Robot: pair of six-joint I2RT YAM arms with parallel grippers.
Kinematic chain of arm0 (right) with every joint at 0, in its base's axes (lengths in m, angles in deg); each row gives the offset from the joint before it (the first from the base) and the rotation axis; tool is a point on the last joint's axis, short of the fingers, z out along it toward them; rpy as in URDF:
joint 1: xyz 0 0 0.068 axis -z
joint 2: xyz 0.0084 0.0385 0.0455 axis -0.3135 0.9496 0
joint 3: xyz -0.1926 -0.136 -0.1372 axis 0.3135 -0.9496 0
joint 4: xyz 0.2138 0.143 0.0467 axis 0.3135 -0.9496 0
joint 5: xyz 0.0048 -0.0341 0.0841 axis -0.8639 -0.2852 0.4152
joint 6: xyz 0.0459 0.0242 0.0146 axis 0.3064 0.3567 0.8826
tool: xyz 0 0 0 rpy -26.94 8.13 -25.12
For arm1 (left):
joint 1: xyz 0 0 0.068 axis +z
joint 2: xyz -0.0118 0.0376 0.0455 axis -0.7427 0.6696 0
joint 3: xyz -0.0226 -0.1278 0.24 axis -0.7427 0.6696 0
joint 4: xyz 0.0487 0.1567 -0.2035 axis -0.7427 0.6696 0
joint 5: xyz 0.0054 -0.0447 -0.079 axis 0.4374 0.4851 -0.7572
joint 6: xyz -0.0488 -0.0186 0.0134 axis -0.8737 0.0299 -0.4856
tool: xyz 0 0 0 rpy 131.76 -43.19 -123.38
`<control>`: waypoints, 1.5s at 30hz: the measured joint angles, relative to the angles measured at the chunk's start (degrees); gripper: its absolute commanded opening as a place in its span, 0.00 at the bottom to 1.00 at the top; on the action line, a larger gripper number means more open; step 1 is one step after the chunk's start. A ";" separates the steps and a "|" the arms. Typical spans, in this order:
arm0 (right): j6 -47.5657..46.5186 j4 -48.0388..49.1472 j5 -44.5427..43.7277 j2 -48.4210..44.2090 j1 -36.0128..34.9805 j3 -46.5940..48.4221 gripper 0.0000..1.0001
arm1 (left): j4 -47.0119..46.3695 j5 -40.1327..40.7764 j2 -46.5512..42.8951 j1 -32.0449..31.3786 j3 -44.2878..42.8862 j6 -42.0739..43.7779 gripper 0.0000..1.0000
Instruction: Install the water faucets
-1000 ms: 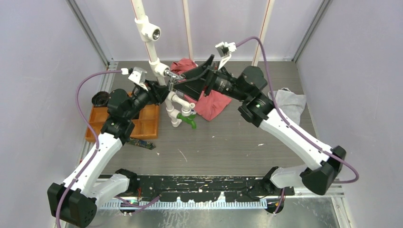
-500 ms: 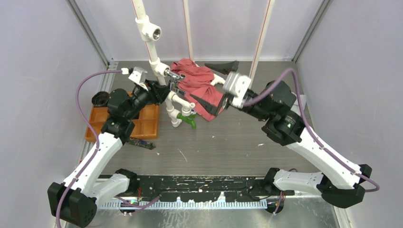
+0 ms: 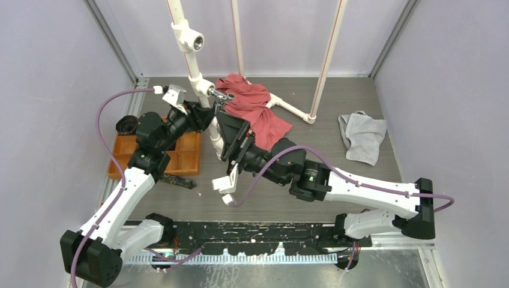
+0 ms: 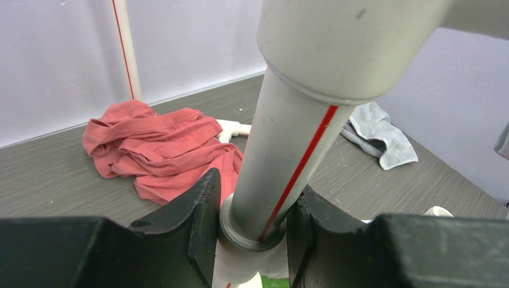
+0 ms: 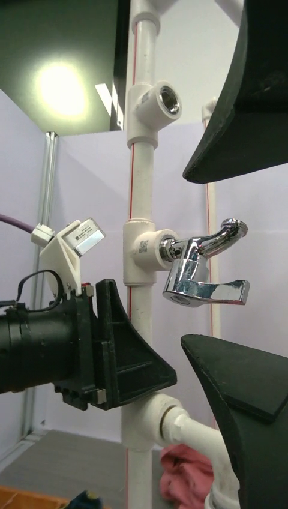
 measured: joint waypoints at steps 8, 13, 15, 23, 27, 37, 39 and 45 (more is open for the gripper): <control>-16.81 9.33 -5.79 3.72 -0.17 -1.92 1.00 | 0.00 0.00 0.04 0.00 0.00 0.09 0.00; -19.82 11.45 -7.72 6.75 1.49 -1.95 1.00 | -0.07 -0.02 0.22 0.00 -0.11 0.11 0.00; -20.33 11.72 -8.02 7.30 2.34 -2.08 1.00 | -0.07 -0.04 0.22 0.00 -0.11 0.11 0.00; -21.57 16.87 -7.34 10.08 6.97 -2.10 0.76 | -0.09 -0.11 0.22 0.00 -0.11 0.11 0.00; -22.23 20.46 -5.81 11.39 7.87 -2.12 0.65 | -0.11 -0.04 0.24 0.00 -0.11 0.11 0.00; -23.32 23.71 -3.82 12.35 8.02 -2.23 0.27 | -0.09 -0.02 0.22 0.00 -0.11 0.04 0.00; -23.28 23.28 -4.61 12.37 7.43 -1.99 0.12 | -0.09 -0.02 0.22 0.00 -0.11 0.04 0.00; -11.58 13.22 -10.10 12.46 4.20 4.28 0.10 | -0.09 -0.04 0.22 0.00 -0.11 0.02 0.00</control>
